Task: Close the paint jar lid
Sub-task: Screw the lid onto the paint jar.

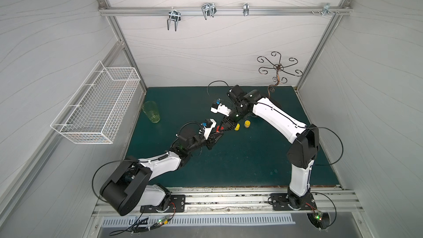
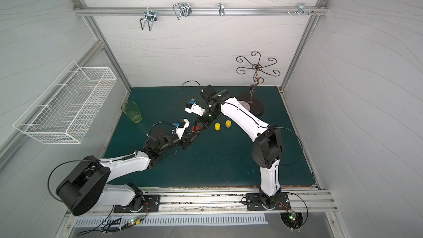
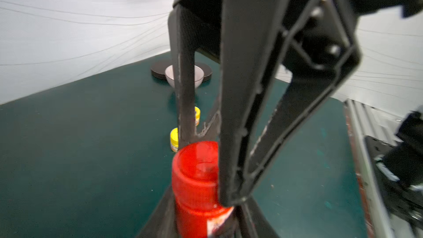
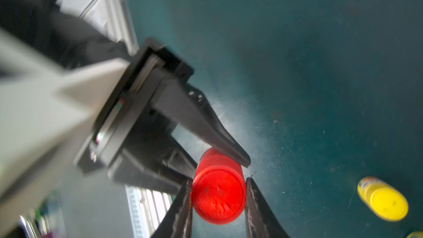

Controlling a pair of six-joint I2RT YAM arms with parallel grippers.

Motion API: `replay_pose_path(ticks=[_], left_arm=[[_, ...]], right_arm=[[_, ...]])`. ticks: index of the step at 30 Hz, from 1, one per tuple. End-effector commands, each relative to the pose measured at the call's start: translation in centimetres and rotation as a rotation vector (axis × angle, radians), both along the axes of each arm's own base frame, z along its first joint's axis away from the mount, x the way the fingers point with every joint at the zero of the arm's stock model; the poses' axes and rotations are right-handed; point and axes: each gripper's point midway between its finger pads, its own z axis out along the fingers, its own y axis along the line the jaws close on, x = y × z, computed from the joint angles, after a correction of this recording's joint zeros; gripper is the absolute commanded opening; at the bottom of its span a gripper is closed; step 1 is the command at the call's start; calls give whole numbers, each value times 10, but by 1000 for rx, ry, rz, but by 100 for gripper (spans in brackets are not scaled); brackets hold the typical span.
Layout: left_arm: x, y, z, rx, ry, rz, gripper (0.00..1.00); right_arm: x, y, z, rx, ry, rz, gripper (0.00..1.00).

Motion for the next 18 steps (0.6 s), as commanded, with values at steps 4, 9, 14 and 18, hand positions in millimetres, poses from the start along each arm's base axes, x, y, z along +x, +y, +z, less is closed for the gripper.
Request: replay_pose_path(ticks=[4,9,14,18], left_arm=[[64,-28,38,-89,-316,187,0],[89,-28,33,-151,-303,215,0],[77,-23,32,-147,-295,198,0],[58,-2,28,-176,-217,140,0]], right_arm=[[30,47,-37,-23,173,-293,26],[44,47,-36,-6,178,-347,34],[50,36,-15,69,174,-344,54],[42,12,9,107,136,-289,68]])
